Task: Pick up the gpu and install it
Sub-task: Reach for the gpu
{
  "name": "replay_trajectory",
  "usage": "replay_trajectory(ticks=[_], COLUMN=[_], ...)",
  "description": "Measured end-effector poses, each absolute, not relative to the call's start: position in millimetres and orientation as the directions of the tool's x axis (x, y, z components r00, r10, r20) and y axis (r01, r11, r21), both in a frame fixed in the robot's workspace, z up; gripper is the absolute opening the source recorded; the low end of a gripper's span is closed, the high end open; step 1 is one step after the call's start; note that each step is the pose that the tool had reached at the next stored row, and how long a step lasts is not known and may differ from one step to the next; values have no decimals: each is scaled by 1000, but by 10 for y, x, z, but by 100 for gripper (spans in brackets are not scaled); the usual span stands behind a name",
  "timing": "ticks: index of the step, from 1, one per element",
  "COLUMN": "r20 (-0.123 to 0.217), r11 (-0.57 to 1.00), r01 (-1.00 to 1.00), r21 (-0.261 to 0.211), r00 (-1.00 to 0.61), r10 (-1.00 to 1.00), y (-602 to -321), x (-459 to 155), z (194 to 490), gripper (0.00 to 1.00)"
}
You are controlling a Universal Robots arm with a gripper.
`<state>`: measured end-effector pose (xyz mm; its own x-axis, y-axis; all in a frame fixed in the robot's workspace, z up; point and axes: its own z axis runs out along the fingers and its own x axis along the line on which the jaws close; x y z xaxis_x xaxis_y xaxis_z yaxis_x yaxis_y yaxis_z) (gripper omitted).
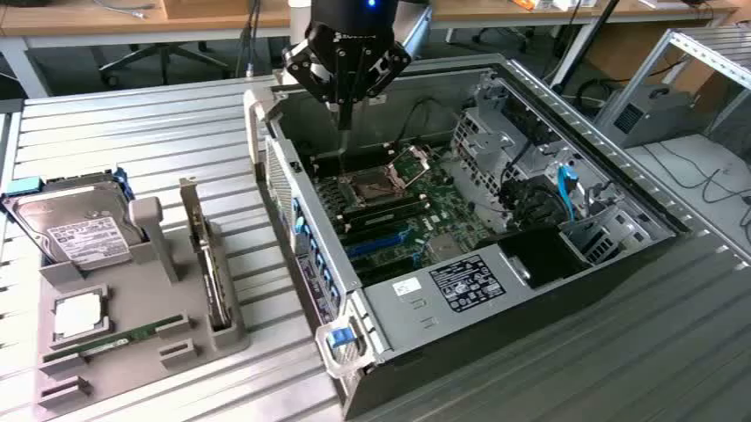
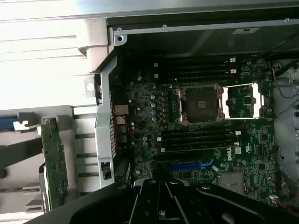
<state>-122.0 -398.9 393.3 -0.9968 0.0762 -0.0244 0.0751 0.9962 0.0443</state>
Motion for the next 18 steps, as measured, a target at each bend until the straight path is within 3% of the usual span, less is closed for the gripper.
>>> replay_trajectory(ticks=[18], r20=[-24], r11=[996], r01=[75], r21=[44], r00=[-997], r10=[76], y=[-3989], x=[-1294], z=[3933], gripper=[11])
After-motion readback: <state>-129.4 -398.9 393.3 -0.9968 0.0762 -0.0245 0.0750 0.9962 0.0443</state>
